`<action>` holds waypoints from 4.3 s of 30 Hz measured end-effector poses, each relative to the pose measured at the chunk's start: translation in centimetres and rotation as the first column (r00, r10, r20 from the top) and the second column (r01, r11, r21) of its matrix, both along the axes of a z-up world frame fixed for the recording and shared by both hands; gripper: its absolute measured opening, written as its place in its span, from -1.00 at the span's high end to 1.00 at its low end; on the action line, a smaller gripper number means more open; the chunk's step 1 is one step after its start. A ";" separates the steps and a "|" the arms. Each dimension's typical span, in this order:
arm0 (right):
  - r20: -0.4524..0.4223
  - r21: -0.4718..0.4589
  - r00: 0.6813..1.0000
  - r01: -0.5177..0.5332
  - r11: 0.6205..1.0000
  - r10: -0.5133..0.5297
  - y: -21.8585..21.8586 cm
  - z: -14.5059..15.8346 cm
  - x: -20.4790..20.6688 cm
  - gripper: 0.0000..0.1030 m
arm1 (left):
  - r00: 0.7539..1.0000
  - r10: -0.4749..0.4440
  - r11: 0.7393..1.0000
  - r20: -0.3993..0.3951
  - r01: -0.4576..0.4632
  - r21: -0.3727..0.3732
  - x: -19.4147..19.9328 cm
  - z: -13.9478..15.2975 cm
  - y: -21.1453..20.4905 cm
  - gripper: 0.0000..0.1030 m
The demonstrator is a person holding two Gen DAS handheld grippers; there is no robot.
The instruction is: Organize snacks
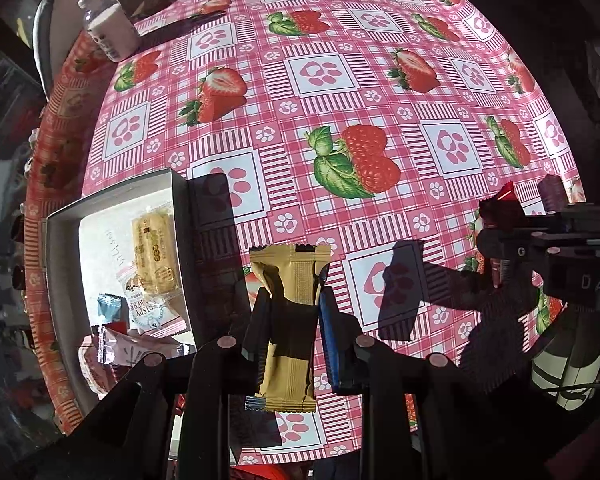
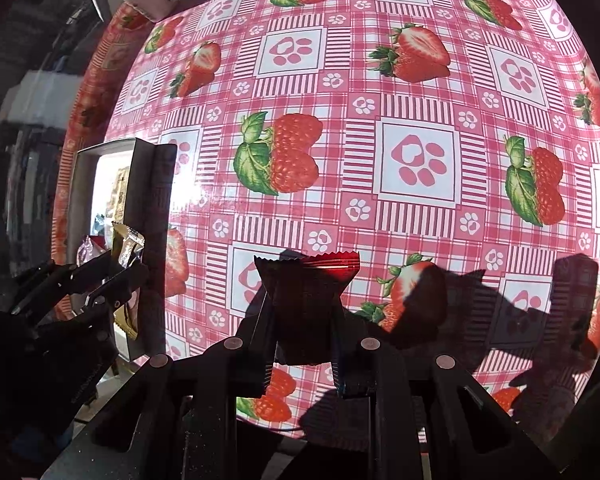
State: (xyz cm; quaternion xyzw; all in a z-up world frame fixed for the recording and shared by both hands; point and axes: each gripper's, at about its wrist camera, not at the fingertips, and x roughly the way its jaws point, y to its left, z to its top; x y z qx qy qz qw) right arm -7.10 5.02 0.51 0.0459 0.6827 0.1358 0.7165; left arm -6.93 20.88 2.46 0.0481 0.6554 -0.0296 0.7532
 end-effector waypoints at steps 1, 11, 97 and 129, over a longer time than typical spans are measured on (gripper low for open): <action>0.002 -0.002 1.000 -0.007 1.000 0.007 0.2 0.1 0.1 0.54 | 1.000 0.010 1.000 0.003 -0.010 0.000 0.0 0.1 0.4 0.50; 0.028 0.002 0.993 -0.117 0.993 0.117 5.0 1.5 1.5 0.54 | 0.980 0.193 0.981 0.046 -0.193 0.001 -1.1 1.4 7.4 0.50; -0.059 -0.037 0.868 -0.496 0.868 0.494 30.8 -2.2 3.8 -0.29 | 0.868 0.495 0.868 -0.037 -0.493 0.051 -4.1 -3.4 21.9 -0.55; 0.028 -0.114 0.897 -0.436 0.893 0.442 28.0 1.6 1.9 -1.00 | 0.880 0.473 0.880 -0.039 -0.469 0.078 -5.6 -0.3 19.5 -0.57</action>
